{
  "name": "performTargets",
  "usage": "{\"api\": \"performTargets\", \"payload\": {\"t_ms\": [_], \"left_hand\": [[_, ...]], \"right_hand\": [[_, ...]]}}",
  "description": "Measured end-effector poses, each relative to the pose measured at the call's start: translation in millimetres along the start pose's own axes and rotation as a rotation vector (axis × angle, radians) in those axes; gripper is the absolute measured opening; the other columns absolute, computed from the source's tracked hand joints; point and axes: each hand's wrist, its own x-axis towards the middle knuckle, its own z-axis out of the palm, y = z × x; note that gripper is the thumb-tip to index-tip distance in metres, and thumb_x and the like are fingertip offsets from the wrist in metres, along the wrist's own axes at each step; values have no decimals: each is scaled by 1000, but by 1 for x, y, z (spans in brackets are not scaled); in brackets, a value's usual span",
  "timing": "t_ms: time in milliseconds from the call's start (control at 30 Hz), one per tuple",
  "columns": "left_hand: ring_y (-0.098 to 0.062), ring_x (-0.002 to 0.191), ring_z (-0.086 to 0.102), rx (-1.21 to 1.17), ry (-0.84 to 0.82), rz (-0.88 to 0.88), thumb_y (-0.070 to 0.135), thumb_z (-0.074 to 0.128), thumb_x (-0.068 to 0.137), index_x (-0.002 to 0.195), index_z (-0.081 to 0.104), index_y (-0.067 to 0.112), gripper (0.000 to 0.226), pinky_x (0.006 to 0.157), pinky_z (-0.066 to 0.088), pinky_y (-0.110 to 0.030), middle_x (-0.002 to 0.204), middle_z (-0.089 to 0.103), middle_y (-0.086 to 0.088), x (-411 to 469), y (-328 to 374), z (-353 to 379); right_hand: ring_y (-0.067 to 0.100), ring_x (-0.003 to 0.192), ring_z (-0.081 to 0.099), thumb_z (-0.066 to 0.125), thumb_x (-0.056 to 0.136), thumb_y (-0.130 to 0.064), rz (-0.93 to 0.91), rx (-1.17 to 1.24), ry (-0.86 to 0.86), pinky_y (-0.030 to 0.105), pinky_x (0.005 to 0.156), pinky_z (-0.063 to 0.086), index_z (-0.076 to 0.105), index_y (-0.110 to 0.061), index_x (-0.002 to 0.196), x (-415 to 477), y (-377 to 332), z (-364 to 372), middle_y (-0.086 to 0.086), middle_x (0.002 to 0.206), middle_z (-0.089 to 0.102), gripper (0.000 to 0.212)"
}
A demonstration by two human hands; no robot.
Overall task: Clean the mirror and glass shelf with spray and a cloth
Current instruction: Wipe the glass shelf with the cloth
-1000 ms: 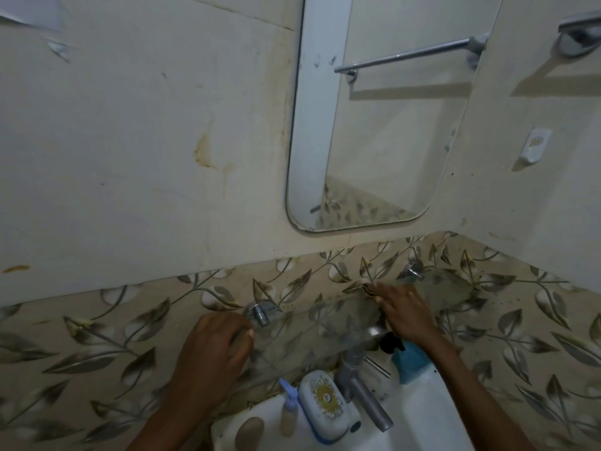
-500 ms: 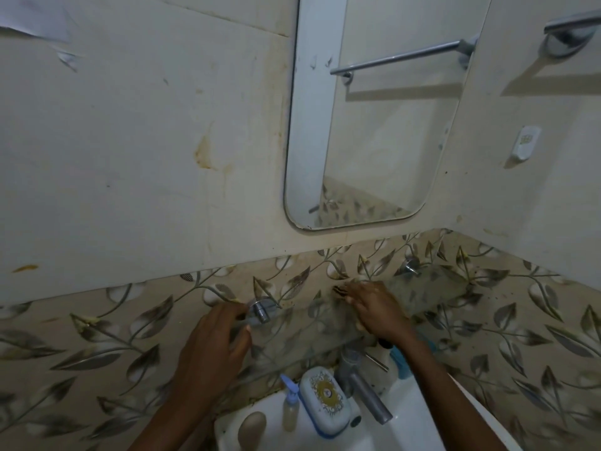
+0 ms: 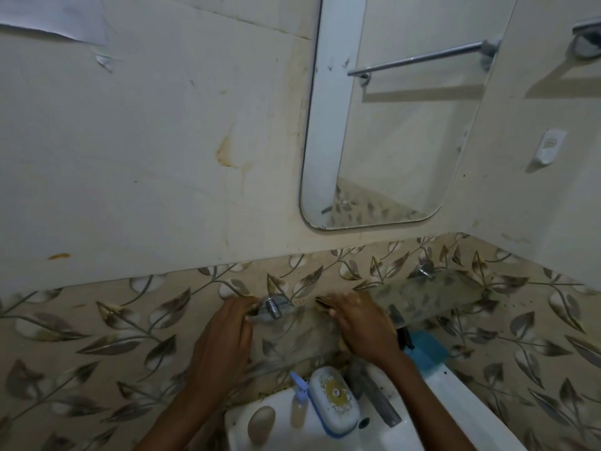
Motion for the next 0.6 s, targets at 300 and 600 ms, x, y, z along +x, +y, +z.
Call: {"api": "performTargets", "payload": {"t_ms": [300, 600], "left_hand": [[-6, 96, 53, -57, 6, 8, 3, 38, 93, 112, 57, 17, 30, 82, 38, -20, 108, 53, 9, 0, 1, -2], [-9, 97, 53, -28, 5, -30, 3, 40, 93, 114, 56, 18, 31, 82, 41, -24, 112, 58, 2, 1, -3, 1]], "right_hand": [[-9, 136, 22, 43, 97, -21, -244, 284, -192, 16, 114, 17, 36, -45, 130, -33, 4, -6, -29, 137, 32, 41], [25, 118, 50, 40, 95, -21, -200, 65, -6, 32, 105, 33, 54, -20, 128, -10, -52, 14, 7, 128, 59, 36]]}}
